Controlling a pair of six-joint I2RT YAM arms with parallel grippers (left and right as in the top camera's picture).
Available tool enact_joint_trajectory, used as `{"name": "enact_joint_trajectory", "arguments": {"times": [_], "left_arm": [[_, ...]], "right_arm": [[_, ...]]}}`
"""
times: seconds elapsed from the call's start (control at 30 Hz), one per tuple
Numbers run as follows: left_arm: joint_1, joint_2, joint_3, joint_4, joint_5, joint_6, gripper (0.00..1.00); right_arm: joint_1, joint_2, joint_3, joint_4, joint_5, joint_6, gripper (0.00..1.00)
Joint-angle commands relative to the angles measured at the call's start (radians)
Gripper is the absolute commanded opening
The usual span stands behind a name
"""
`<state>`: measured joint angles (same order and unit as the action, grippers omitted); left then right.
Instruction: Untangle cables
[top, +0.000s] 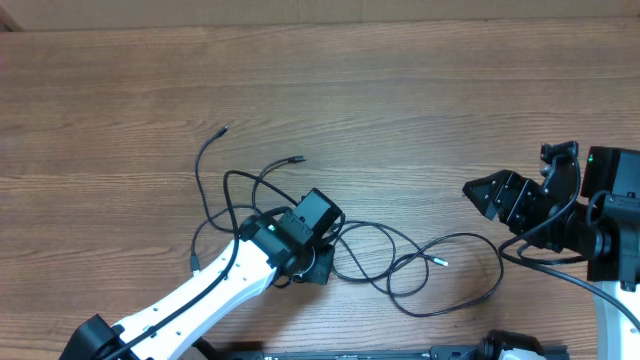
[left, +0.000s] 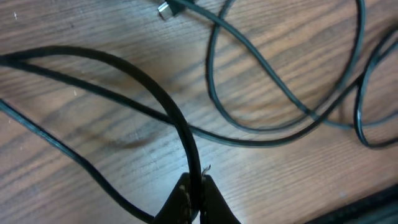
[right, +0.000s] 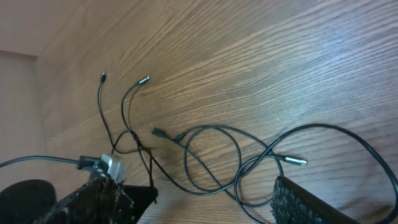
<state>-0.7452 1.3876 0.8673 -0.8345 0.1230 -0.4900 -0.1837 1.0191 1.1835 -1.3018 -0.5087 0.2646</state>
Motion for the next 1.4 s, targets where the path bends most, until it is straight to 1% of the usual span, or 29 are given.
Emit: {"name": "enact_joint_trajectory", "arguments": {"times": [0.0, 0.13, 0.2, 0.3, 0.4, 0.5, 0.6, 0.7, 0.77, 0.83, 0.9, 0.93, 0.97, 1.07, 1.2, 1.37], "left_arm": [[0.022, -0.013, 0.161, -0.066, 0.031, 0.068, 0.04], [0.04, -0.022, 0.42, -0.182, 0.019, 0.146, 0.04], [0.04, -0.023, 0.563, -0.206, -0.019, 0.171, 0.04], [0.04, -0.023, 0.74, -0.212, -0.086, 0.172, 0.04], [0.04, -0.023, 0.869, -0.212, -0.121, 0.172, 0.04], [0.04, -0.025, 0.965, -0.212, -0.145, 0.182, 0.04], [0.04, -0.034, 1.023, -0.212, -0.186, 0.207, 0.04], [0.04, -0.051, 1.062, -0.209, -0.236, 0.207, 0.04], [0.04, -0.066, 1.085, -0.2, -0.239, 0.207, 0.04], [0.04, -0.082, 1.104, -0.189, -0.237, 0.207, 0.04], [0.04, -0.099, 1.123, -0.186, -0.234, 0.207, 0.04], [0.04, -0.109, 1.133, -0.187, -0.234, 0.207, 0.04], [0.04, -0.118, 1.141, -0.19, -0.233, 0.207, 0.04], [0.04, -0.156, 1.152, -0.19, -0.202, 0.207, 0.04], [0.04, -0.205, 1.152, -0.188, -0.123, 0.206, 0.04], [0.04, -0.251, 1.151, -0.188, -0.095, 0.206, 0.04]], "right_arm": [[-0.001, -0.009, 0.014, -0.002, -0.015, -0.004, 0.78], [-0.001, -0.009, 0.014, -0.003, -0.046, -0.012, 0.79], [-0.001, -0.009, 0.014, -0.005, -0.047, -0.012, 0.79], [-0.001, -0.009, 0.014, -0.008, -0.051, -0.011, 0.79], [-0.001, -0.009, 0.014, -0.006, -0.087, -0.013, 0.79], [-0.001, -0.009, 0.014, 0.006, -0.147, -0.093, 0.79], [-0.001, -0.009, 0.014, 0.013, -0.223, -0.225, 0.79], [-0.001, -0.009, 0.014, 0.009, -0.303, -0.37, 0.8], [0.006, -0.009, 0.014, 0.002, -0.373, -0.471, 0.8], [0.032, -0.009, 0.014, 0.003, -0.441, -0.568, 0.82], [0.07, -0.009, 0.014, 0.014, -0.466, -0.629, 0.88], [0.094, -0.009, 0.014, 0.029, -0.463, -0.652, 0.93], [0.113, -0.009, 0.014, 0.045, -0.46, -0.669, 1.0], [0.171, -0.008, 0.014, 0.14, -0.462, -0.686, 1.0], [0.256, 0.003, 0.014, 0.306, -0.463, -0.679, 1.0], [0.387, 0.053, 0.014, 0.48, -0.465, -0.577, 1.0]]}}
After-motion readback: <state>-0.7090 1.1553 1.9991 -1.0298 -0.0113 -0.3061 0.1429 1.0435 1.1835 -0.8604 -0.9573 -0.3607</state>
